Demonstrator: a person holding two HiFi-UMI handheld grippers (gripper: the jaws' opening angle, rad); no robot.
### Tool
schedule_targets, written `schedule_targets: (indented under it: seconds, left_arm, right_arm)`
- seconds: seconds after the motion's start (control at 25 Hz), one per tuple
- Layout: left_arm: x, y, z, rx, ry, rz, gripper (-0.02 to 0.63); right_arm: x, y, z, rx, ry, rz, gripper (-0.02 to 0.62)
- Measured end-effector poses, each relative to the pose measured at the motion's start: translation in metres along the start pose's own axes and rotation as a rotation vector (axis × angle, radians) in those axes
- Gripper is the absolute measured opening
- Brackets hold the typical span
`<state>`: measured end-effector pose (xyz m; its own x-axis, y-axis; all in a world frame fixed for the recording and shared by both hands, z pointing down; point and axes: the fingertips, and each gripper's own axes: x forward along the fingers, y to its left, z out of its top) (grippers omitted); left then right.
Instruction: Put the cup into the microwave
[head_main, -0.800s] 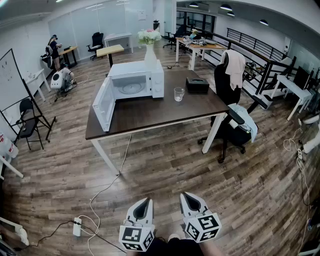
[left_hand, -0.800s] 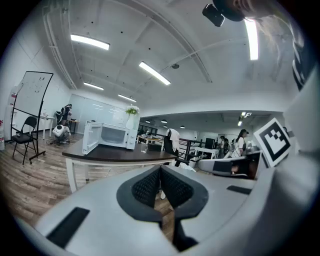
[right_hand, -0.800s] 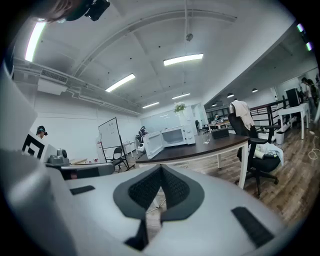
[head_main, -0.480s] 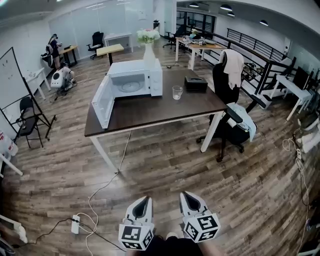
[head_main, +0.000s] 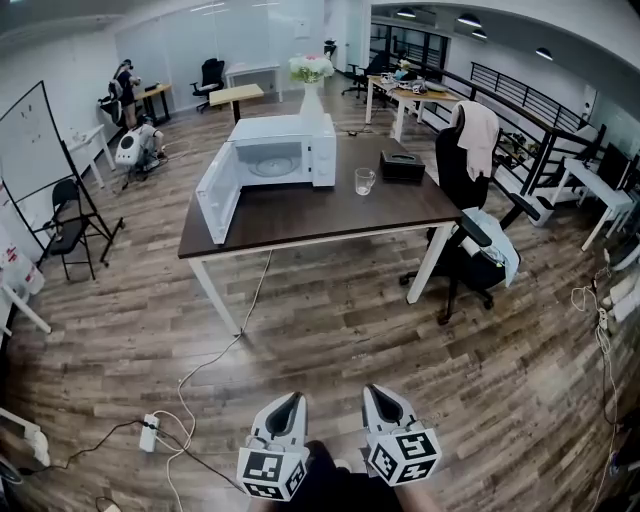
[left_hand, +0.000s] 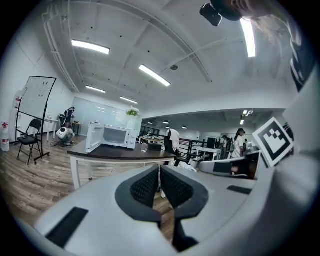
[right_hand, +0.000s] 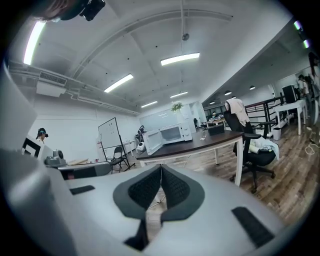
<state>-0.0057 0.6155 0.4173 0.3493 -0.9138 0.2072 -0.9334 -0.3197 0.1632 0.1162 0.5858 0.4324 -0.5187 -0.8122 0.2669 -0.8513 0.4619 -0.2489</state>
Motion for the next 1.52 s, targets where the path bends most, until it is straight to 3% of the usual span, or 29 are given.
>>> schedule_targets:
  seconds: [0.68,1.52]
  left_arm:
    - [0.009,-0.002,0.004,-0.014,-0.006,0.030,0.006]
    - [0.112,0.051,0.036,-0.028,0.001,0.038,0.006]
  right_arm:
    - [0.003,-0.011,0.003,-0.012,0.022,0.006,-0.008]
    - [0.111,-0.053,0.041,-0.012,0.051,0.013,-0.008]
